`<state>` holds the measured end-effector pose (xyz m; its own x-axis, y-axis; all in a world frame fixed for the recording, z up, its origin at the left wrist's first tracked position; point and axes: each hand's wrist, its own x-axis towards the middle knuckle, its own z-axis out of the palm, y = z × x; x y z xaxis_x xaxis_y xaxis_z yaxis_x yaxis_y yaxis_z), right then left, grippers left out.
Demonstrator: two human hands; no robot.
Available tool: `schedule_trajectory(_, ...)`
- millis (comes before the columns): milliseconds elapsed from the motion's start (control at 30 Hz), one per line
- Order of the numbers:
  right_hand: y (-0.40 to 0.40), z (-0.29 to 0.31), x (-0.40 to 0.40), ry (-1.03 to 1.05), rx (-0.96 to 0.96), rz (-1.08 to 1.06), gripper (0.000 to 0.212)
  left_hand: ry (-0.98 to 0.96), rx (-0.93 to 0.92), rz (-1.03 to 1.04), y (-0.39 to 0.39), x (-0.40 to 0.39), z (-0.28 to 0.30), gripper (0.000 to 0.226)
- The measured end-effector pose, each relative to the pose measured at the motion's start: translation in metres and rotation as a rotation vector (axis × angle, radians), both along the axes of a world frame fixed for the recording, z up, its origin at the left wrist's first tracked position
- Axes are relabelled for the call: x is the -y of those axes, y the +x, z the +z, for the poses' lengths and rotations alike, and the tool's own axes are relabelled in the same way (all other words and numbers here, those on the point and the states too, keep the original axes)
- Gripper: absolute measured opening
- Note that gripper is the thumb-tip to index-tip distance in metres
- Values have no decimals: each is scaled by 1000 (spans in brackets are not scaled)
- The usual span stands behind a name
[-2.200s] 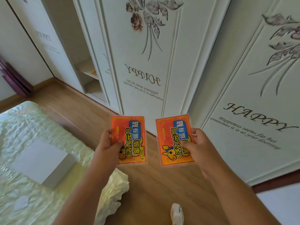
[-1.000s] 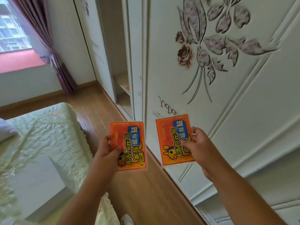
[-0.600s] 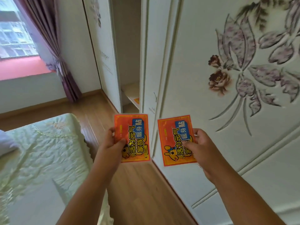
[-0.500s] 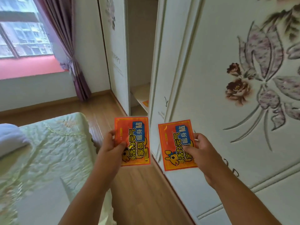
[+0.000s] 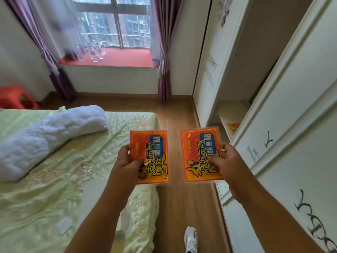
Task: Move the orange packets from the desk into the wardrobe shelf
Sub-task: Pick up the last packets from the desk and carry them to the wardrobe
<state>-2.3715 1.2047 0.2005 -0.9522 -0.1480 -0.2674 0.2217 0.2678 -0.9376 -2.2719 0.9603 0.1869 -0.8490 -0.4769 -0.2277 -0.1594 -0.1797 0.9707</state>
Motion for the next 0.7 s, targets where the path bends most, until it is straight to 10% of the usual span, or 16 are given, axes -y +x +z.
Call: schedule_trajectory(700,-268,-1,-37,-88,2,143,24,-52,33,94,-228,-55,11,31)
